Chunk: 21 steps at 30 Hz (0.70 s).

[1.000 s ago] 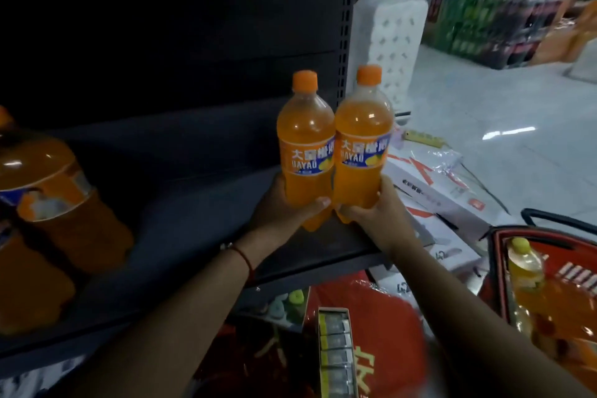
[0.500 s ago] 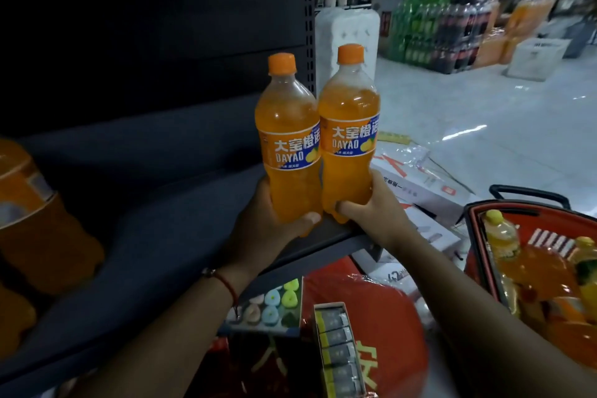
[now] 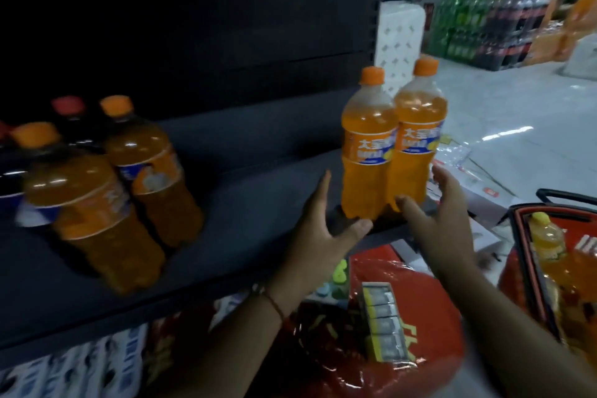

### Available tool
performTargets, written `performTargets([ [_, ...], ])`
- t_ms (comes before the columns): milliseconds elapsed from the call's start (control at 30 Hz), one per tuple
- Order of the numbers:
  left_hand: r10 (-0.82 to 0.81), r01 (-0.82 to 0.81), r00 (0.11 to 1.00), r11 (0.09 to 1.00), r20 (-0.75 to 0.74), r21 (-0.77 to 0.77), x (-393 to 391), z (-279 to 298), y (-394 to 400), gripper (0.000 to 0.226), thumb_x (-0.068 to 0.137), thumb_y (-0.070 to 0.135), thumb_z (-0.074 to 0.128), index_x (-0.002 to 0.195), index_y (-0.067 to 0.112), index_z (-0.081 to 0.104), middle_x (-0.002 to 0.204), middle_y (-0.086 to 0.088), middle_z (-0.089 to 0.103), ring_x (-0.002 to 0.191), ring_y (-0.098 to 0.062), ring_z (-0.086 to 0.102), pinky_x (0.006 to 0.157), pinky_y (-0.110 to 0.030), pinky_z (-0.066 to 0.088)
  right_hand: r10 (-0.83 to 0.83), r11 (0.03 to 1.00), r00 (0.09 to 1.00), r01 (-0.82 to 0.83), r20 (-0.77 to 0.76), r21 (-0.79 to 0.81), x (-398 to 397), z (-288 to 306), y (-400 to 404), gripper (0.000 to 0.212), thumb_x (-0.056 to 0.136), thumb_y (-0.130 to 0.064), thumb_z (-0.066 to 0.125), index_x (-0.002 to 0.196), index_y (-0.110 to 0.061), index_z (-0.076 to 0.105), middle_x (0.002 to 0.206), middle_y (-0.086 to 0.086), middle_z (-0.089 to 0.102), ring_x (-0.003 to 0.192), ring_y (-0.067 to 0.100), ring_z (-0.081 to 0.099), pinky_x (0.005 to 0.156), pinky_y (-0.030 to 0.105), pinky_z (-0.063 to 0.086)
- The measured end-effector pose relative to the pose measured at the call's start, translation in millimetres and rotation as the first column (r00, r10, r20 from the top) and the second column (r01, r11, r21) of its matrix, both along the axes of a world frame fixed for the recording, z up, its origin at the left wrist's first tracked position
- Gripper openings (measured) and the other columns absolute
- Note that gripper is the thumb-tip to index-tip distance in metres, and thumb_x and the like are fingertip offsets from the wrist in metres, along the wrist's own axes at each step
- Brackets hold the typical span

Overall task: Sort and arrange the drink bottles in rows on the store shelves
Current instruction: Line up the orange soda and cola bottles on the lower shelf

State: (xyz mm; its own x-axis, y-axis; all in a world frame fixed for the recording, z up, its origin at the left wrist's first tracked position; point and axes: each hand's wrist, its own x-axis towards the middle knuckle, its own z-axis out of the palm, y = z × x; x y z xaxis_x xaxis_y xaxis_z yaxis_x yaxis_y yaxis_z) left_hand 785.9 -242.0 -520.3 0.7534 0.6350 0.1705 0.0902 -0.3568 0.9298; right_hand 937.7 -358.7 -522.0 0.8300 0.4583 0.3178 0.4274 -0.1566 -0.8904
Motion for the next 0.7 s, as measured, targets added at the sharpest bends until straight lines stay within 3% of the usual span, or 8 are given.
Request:
performTargets([
  [67, 0.153, -0.155, 0.988, 0.978, 0.025, 0.142, -54.1, 6.4, 5.6, 0.075, 0.082, 0.06, 0.064, 0.142, 0.064, 0.02, 0.15, 0.028, 0.034, 0.134, 0.004, 0.039, 0.104, -0.028, 0.042, 0.04, 0.999, 0.989, -0.041, 0.142, 0.006, -55.1, 9.3, 14.7, 0.062, 0.087, -0.032, 0.069, 0.141, -0.029, 0.037, 0.141, -0.005, 0.042, 0.124, 0.01, 0.043, 0.095, 0.032, 0.043],
  [133, 0.291, -0.306, 0.951, 0.937, 0.109, 0.171, -110.3, 11.7, 16.7, 0.06, 0.09, 0.044, 0.066, 0.138, 0.059, 0.032, 0.138, 0.021, 0.047, 0.123, 0.005, 0.048, 0.095, -0.015, 0.043, 0.166, 0.986, 0.97, -0.164, 0.176, -0.024, -103.3, 11.3, 44.2, 0.058, 0.087, -0.031, 0.07, 0.138, -0.023, 0.043, 0.134, -0.007, 0.045, 0.124, 0.009, 0.042, 0.099, 0.029, 0.038],
  [200, 0.427, -0.453, 0.884, 0.883, 0.191, 0.121, -166.6, 20.0, 27.4, 0.044, 0.092, 0.032, 0.066, 0.129, 0.044, 0.046, 0.119, 0.017, 0.057, 0.109, 0.002, 0.055, 0.084, -0.008, 0.044, 0.311, 0.95, 0.95, -0.311, -0.009, -0.04, -147.3, 16.3, 81.1, 0.056, 0.089, -0.036, 0.068, 0.137, -0.024, 0.044, 0.135, -0.008, 0.044, 0.128, 0.01, 0.042, 0.098, 0.026, 0.037],
  [300, 0.567, -0.59, 0.759, 0.807, 0.319, -0.029, -228.9, 25.6, 41.0, 0.022, 0.089, 0.024, 0.07, 0.102, 0.031, 0.054, 0.092, 0.01, 0.061, 0.083, 0.002, 0.059, 0.072, -0.019, 0.047, 0.459, 0.871, 0.861, -0.485, -0.221, -0.081, -192.0, 25.1, 131.4, 0.063, 0.09, -0.041, 0.066, 0.143, -0.026, 0.037, 0.148, -0.007, 0.037, 0.136, 0.014, 0.037, 0.095, 0.027, 0.038],
  [400, 0.59, -0.576, 0.763, 0.806, 0.264, -0.135, -249.5, 11.8, 66.8, 0.036, 0.08, 0.021, 0.079, 0.099, 0.031, 0.051, 0.092, 0.018, 0.062, 0.079, 0.014, 0.057, 0.07, -0.024, 0.045, 0.522, 0.829, 0.802, -0.558, -0.29, -0.051, -215.4, 35.8, 179.2, 0.075, 0.092, -0.028, 0.066, 0.152, -0.022, 0.022, 0.156, -0.002, 0.029, 0.14, 0.019, 0.034, 0.097, 0.026, 0.039],
  [500, 0.554, -0.552, 0.808, 0.831, 0.2, -0.073, -251.6, -4.9, 91.8, 0.049, 0.074, 0.022, 0.086, 0.1, 0.045, 0.052, 0.097, 0.026, 0.064, 0.09, 0.012, 0.062, 0.07, -0.014, 0.047, 0.559, 0.787, 0.74, -0.615, -0.374, -0.041, -223.3, 39.5, 207.5, 0.084, 0.089, -0.006, 0.064, 0.155, -0.018, 0.013, 0.152, 0.001, 0.035, 0.116, 0.008, 0.049, 0.073, 0.013, 0.047],
  [600, 0.495, -0.489, 0.864, 0.868, 0.087, -0.08, -256.7, -17.0, 116.8, 0.06, 0.071, 0.049, 0.083, 0.12, 0.049, 0.05, 0.12, 0.013, 0.057, 0.102, 0.006, 0.059, 0.083, -0.026, 0.051, 0.651, 0.714, 0.662, -0.7, -0.372, 0.002, -222.3, 30.4, 224.3, 0.073, 0.083, 0.01, 0.06, 0.144, -0.02, 0.035, 0.125, -0.006, 0.059, 0.09, -0.004, 0.061, 0.062, 0.013, 0.051],
  [700, 0.495, -0.494, 0.869, 0.869, -0.019, 0.034, -259.7, -28.1, 126.4, 0.08, 0.071, 0.06, 0.077, 0.14, 0.046, 0.039, 0.136, 0.012, 0.044, 0.116, -0.006, 0.054, 0.094, -0.037, 0.05, 0.677, 0.678, 0.642, -0.734, -0.36, -0.032, -225.0, 21.4, 232.7, 0.061, 0.08, 0.004, 0.069, 0.128, -0.028, 0.047, 0.11, -0.009, 0.067, 0.1, 0.005, 0.065, 0.077, 0.022, 0.056],
])
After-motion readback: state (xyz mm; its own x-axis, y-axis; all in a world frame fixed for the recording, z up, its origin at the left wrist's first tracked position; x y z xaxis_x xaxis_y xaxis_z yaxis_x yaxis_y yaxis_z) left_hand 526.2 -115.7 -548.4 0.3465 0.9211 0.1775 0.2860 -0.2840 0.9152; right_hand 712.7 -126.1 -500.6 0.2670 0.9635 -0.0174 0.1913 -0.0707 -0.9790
